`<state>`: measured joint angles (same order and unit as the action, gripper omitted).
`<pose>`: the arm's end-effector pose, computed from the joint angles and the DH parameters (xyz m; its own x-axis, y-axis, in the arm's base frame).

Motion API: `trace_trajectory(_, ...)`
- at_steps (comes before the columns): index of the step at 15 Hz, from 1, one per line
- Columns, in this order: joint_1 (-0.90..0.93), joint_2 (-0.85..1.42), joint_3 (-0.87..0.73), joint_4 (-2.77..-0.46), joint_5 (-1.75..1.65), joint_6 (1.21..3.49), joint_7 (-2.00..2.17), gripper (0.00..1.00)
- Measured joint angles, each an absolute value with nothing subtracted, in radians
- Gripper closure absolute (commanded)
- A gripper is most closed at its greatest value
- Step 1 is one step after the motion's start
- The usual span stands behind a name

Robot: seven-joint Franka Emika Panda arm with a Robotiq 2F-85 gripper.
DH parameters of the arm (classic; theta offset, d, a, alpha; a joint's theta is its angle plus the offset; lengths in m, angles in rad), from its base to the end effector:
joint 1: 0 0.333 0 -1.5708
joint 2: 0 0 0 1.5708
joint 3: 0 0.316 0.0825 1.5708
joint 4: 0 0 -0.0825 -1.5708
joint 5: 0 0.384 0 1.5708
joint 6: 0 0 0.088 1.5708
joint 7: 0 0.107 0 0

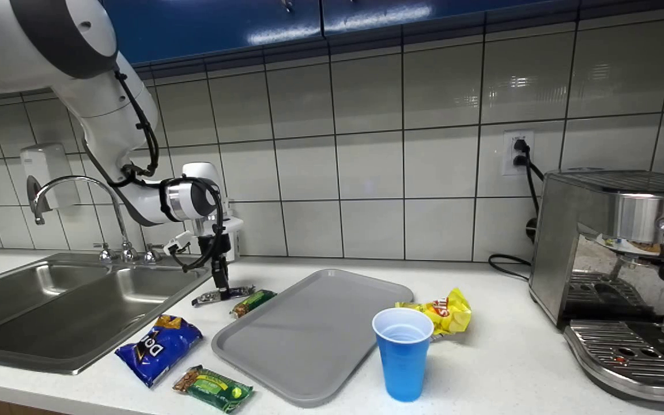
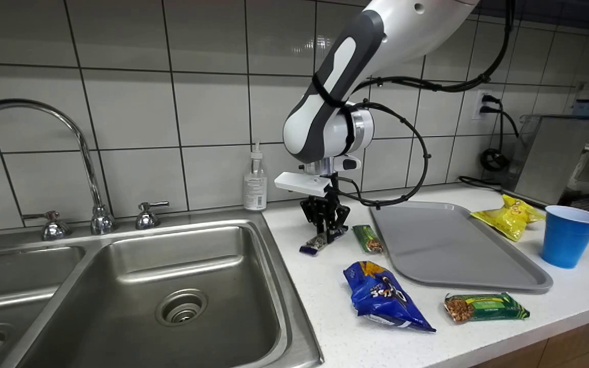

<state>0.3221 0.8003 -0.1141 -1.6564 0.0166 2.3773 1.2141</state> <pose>0.6551 0.1457 0.1379 0.5522 -0.8327 0.0405 -0.8318 -0.5469 0.0950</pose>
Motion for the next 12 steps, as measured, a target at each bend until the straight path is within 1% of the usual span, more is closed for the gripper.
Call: trace_trajectory(12,0.322,0.782,-0.125,-1.657,0.005,2.363,1.214,0.93)
